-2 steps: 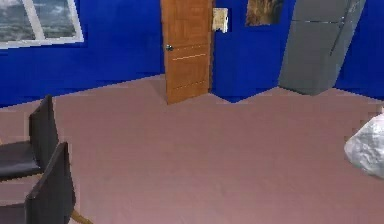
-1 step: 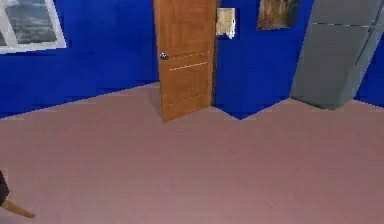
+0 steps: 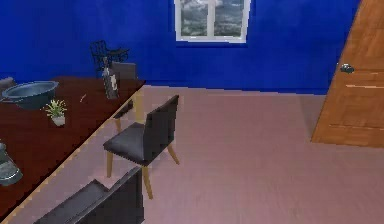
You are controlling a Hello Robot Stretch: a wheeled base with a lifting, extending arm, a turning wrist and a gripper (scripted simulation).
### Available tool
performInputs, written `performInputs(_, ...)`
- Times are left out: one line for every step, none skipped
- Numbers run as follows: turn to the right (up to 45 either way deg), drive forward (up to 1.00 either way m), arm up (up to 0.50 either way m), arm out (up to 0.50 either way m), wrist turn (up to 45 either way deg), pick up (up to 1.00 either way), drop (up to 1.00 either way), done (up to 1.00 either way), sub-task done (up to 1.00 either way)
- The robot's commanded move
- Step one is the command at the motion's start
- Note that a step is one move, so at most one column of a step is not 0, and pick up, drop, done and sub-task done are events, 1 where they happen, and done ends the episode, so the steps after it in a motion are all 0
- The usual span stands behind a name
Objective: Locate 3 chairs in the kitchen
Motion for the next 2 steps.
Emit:
performInputs(-15.0, 0.0, 0.0, 0.0, 0.0, 0.0, 0.0, 0.0, 0.0)
performInputs(0.0, 0.0, 0.0, 0.0, 0.0, 0.0, 0.0, 1.0, 0.0)
